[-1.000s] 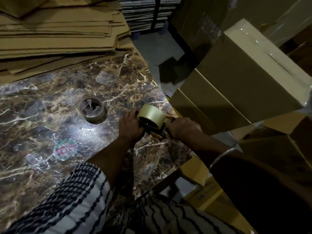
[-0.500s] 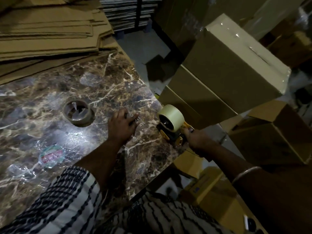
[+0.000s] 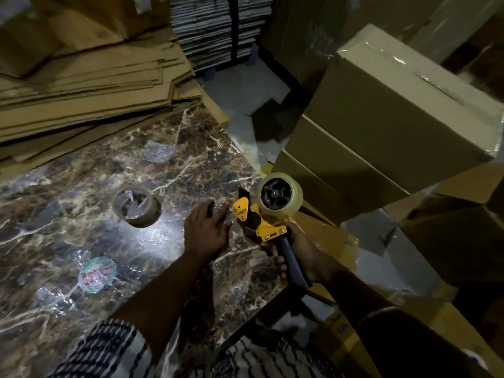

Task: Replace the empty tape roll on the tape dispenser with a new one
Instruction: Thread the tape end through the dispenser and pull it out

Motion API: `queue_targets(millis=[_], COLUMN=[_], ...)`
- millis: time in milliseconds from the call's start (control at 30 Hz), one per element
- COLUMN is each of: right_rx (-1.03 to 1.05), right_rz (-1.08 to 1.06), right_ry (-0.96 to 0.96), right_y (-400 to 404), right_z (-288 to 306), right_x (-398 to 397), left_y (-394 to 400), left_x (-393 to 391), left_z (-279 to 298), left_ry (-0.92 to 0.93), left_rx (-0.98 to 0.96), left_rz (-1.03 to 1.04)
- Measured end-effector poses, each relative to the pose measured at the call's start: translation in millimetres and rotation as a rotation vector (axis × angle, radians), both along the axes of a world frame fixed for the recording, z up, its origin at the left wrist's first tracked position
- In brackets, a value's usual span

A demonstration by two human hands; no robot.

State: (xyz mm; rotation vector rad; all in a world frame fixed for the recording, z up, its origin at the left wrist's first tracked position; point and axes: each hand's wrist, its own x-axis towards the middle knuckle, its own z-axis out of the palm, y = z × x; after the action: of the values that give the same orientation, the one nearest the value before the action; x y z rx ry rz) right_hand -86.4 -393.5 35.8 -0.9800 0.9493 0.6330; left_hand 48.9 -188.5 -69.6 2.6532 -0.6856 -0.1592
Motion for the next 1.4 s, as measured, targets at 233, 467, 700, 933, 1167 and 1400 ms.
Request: queue_targets(millis=[233, 467, 700, 933, 1167, 1400], right_rx=[0.181, 0.289, 0.390, 0.133, -0.254, -0.872], right_rz=[0.107, 0.301, 0.304, 0.301, 0.400, 0.466], right_ry=[-0.023, -0.048, -0.016, -0.075, -0.134, -0.264], right_y=[11, 33, 47, 54, 62, 74], right_z=[-26, -54, -72, -79, -58, -60], right_x=[29, 48, 54, 60, 49, 44], left_y=[34, 89, 113, 102, 102, 100], left_x=[-11, -48, -69, -75, -74, -77], left_z=[20, 30, 32, 42, 49, 58], left_ry=[0.125, 0.121, 0.185, 0.324, 0.394, 0.403], left_rx=[-0.101, -0.105, -0.008, -0.031, -0.002, 0.011], left_rz=[-0.003, 0.261, 0.331, 0.408, 0.353, 0.348])
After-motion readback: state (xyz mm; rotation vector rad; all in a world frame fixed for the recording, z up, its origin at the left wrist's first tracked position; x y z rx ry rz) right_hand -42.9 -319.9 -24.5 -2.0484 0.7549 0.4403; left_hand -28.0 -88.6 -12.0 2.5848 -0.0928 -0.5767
